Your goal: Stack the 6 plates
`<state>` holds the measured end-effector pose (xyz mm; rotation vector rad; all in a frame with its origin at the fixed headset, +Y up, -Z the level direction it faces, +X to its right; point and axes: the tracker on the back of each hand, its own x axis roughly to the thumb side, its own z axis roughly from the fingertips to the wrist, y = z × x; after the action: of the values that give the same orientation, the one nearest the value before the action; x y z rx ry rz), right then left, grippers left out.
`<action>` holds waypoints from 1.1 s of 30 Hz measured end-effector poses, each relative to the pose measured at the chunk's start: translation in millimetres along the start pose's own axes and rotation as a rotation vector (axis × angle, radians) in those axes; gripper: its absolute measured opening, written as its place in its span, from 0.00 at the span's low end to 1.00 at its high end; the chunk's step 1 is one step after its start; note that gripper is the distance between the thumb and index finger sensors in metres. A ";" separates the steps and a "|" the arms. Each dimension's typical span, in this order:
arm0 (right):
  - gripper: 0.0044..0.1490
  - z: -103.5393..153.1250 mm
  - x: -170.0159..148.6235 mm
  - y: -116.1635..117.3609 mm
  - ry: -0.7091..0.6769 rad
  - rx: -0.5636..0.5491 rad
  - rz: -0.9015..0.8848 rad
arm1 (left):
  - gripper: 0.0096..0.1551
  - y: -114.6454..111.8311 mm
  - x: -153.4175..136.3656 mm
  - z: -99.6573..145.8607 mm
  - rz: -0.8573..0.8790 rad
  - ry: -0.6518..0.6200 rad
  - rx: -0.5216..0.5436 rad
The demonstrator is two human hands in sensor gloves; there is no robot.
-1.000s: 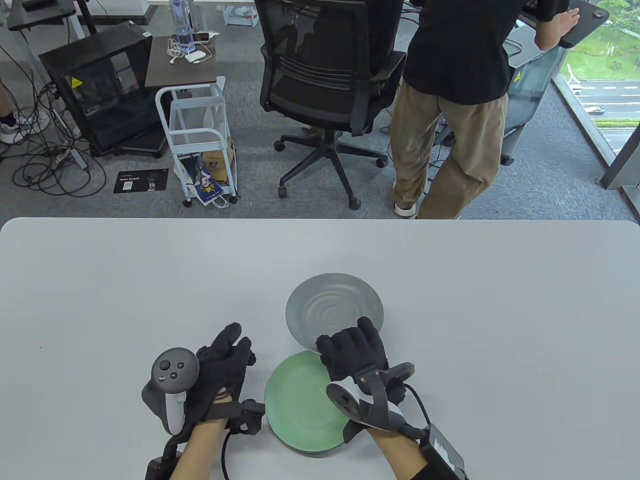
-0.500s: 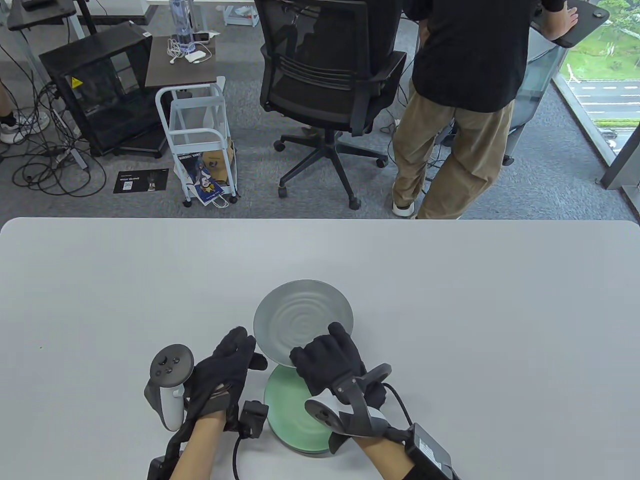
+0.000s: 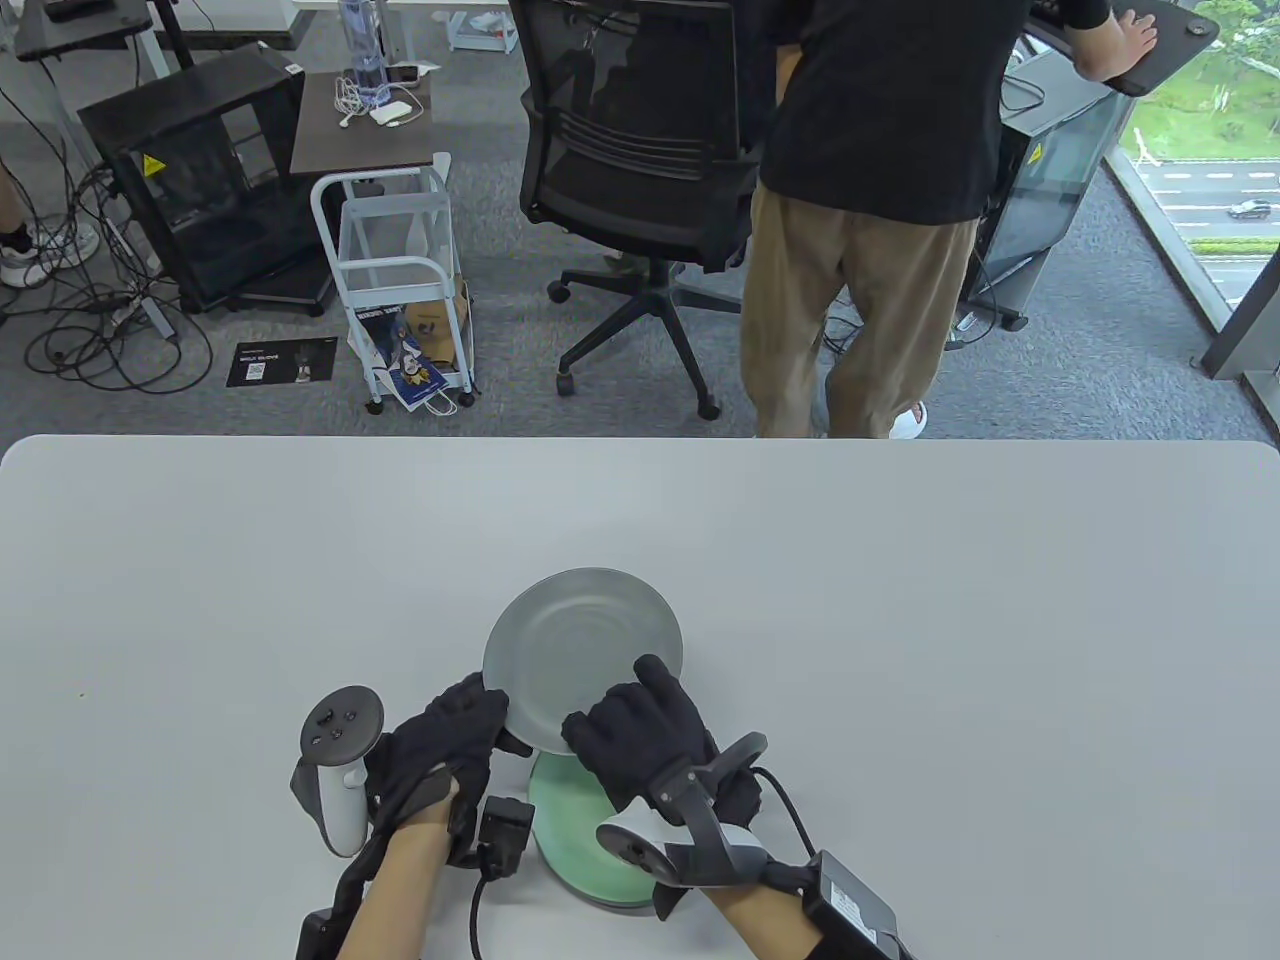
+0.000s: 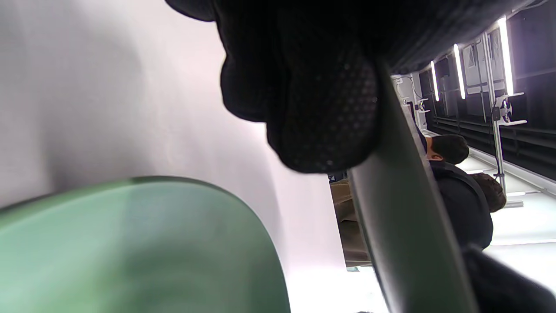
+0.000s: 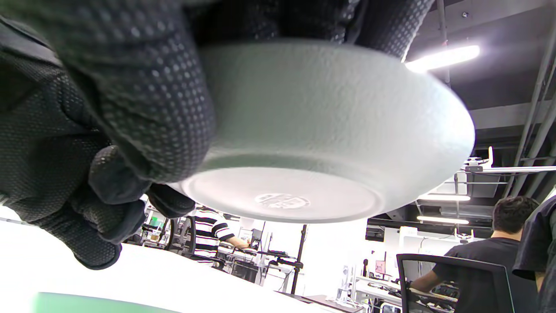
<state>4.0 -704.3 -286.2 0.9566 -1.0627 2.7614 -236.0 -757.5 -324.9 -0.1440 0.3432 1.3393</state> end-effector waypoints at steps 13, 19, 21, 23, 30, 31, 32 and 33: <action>0.41 5.9 -37.0 3.1 0.081 -0.023 0.011 | 0.31 12.7 -2.5 -0.7 0.002 0.006 0.090; 0.43 15.7 -78.9 7.0 0.220 -0.007 0.092 | 0.30 10.2 1.8 0.8 -0.041 -0.013 0.075; 0.42 20.7 -94.6 8.6 0.277 0.017 0.091 | 0.30 7.3 5.0 0.7 -0.075 -0.028 0.051; 0.41 25.6 -106.6 10.5 0.327 0.037 0.088 | 0.30 4.5 8.1 0.9 -0.115 -0.043 0.025; 0.38 46.7 -132.8 19.1 0.442 0.101 0.067 | 0.29 -2.9 13.6 2.2 -0.184 -0.081 -0.029; 0.38 48.6 -134.4 19.6 0.450 0.104 0.066 | 0.29 -3.3 13.8 2.1 -0.189 -0.084 -0.035; 0.38 50.5 -136.3 20.3 0.459 0.111 0.066 | 0.29 -4.1 14.0 2.0 -0.197 -0.087 -0.045; 0.38 51.7 -137.9 20.7 0.465 0.121 0.065 | 0.29 -5.2 14.3 2.0 -0.209 -0.090 -0.054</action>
<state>138.5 -727.0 -345.5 0.2562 -0.8682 2.9098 -228.0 -744.9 -328.1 -0.1599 0.2100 1.1447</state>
